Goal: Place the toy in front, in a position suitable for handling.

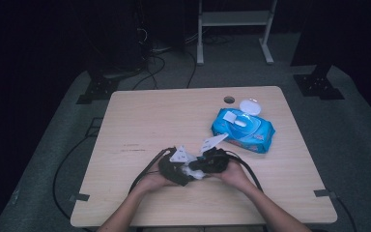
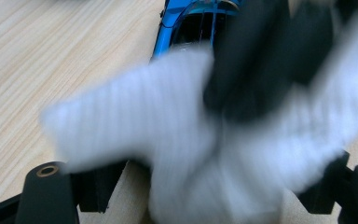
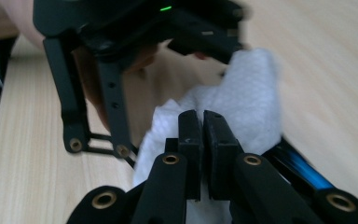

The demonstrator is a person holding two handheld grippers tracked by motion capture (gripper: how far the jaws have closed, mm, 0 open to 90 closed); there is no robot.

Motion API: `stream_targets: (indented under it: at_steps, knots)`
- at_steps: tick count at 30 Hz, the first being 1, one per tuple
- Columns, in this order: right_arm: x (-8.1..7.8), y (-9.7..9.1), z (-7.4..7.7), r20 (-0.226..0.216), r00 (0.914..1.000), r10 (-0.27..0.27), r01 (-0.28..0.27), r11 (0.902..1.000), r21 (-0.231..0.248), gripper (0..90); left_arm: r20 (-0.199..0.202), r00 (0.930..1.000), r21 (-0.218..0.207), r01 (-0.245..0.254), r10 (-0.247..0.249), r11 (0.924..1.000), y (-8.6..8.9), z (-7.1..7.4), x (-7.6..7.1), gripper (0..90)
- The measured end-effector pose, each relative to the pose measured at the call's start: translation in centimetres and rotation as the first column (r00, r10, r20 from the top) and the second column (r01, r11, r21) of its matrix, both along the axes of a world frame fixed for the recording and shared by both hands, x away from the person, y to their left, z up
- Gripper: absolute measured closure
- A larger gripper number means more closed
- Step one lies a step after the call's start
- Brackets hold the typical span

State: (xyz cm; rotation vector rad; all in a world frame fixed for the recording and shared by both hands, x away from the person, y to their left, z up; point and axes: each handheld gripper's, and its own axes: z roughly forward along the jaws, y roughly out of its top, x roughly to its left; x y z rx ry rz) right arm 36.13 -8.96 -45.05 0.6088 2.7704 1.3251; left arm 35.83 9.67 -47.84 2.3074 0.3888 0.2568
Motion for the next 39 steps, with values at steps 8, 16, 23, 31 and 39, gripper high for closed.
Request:
stream_targets:
  at_steps: [8, 16, 23, 31, 39]
  knots:
    - [0.5, -1.5, 0.7, 0.049, 0.9974, -0.054, 0.055, 0.9981, -0.027, 85.6, -0.002, 1.0, -0.002, 0.005, -0.005, 1.0, 0.2, 0.0, 0.1, 22.4]
    - [1.0, -7.6, -0.2, 0.016, 0.9848, -0.173, 0.173, 0.984, -0.042, 85.4, -0.009, 0.9999, -0.009, 0.011, -0.011, 0.9999, 0.3, 0.0, 0.2, 22.6]
    - [0.3, -8.3, -0.8, -0.018, 0.9819, -0.189, 0.189, 0.982, -0.007, 85.3, -0.029, 0.9995, -0.008, -0.007, 0.007, 0.9999, 0.8, 0.0, 0.4, 21.9]
    - [0.2, -7.6, -0.9, -0.024, 0.9843, -0.175, 0.175, 0.9845, 0.012, 85.2, -0.049, 0.9985, -0.003, -0.022, 0.022, 0.9998, 1.5, 0.0, 1.0, 23.5]
    - [0.0, -7.8, -1.3, -0.036, 0.9802, -0.195, 0.196, 0.9794, 0.048, 85.2, -0.085, 0.9958, -0.017, -0.037, 0.036, 0.9992, 1.9, 0.2, 1.0, 24.7]
